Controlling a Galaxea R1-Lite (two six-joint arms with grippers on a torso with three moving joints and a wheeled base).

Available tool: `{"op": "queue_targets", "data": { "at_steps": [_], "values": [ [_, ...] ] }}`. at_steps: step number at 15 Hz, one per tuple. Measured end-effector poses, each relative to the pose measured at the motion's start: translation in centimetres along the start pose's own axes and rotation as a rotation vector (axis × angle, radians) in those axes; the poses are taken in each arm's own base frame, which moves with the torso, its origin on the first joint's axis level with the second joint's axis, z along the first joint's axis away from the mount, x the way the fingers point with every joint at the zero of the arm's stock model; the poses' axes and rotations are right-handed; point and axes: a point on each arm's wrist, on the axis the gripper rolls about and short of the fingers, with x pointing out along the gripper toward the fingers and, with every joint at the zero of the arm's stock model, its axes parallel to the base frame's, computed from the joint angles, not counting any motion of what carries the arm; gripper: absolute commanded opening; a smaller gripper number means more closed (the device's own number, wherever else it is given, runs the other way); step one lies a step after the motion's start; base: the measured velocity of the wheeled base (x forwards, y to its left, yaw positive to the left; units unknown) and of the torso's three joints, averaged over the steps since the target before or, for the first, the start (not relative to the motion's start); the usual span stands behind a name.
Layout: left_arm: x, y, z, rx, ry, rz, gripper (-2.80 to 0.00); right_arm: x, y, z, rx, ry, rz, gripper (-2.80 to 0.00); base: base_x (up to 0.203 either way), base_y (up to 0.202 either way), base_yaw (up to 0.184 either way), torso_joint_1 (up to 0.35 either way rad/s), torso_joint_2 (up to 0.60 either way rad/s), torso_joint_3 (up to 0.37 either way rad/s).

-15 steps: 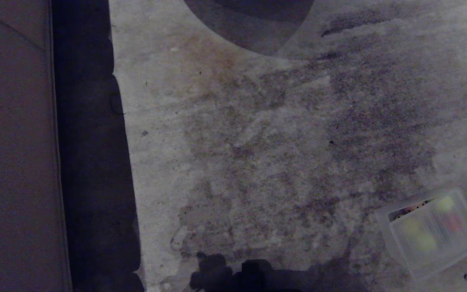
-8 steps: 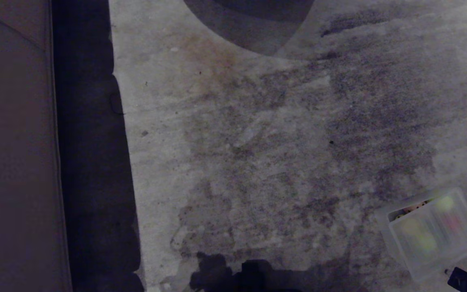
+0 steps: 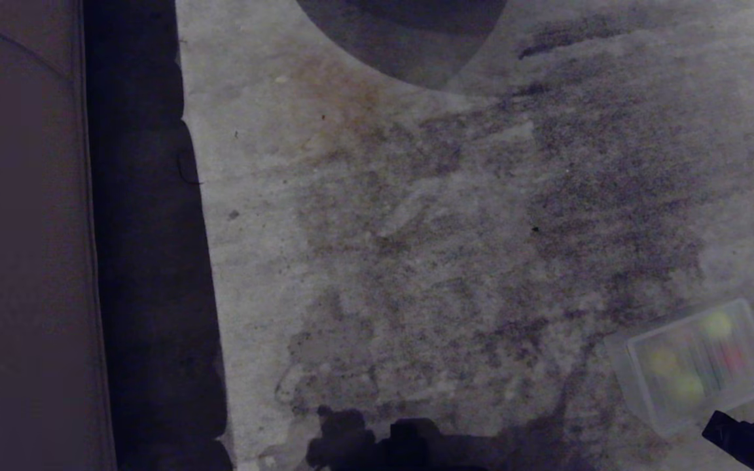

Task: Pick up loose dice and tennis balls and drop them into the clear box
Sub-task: Close the lid

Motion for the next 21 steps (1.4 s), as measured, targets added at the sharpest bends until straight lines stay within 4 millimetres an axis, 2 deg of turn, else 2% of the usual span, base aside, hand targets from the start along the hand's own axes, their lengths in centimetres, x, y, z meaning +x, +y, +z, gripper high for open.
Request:
{"op": "queue_targets", "data": {
  "at_steps": [2,6,10,12,16,21],
  "values": [
    [0.0,0.0,0.0,0.0,0.0,0.0,-2.8,-0.7,-0.4,0.4,0.0,-0.006,-0.016,-2.8,0.0,0.0,0.0,0.0,0.0,0.0],
    [0.0,0.0,0.0,0.0,0.0,0.0,-2.8,-3.8,-1.1,1.3,-0.05,0.056,-0.051,-2.8,0.0,0.0,0.0,0.0,0.0,0.0],
    [0.0,0.0,0.0,0.0,0.0,-0.001,-2.8,-5.8,-0.6,1.5,-0.104,0.13,-0.054,-2.8,0.0,0.0,0.0,0.0,0.0,0.0],
    [0.0,0.0,0.0,0.0,0.0,-0.001,-2.8,-5.5,0.3,2.5,-0.098,0.102,-0.032,-2.8,0.0,0.0,0.0,0.0,0.0,0.0],
    [0.0,0.0,0.0,0.0,0.0,0.0,-2.8,-2.9,2.9,5.4,-0.12,-0.036,0.036,-2.8,0.0,0.0,0.0,0.0,0.0,0.0],
    [0.0,0.0,0.0,0.0,0.001,-0.001,-2.8,-0.8,2.8,5.9,-0.151,-0.076,-0.009,-2.8,0.0,0.0,0.0,0.0,0.0,0.0]
  ]
}}
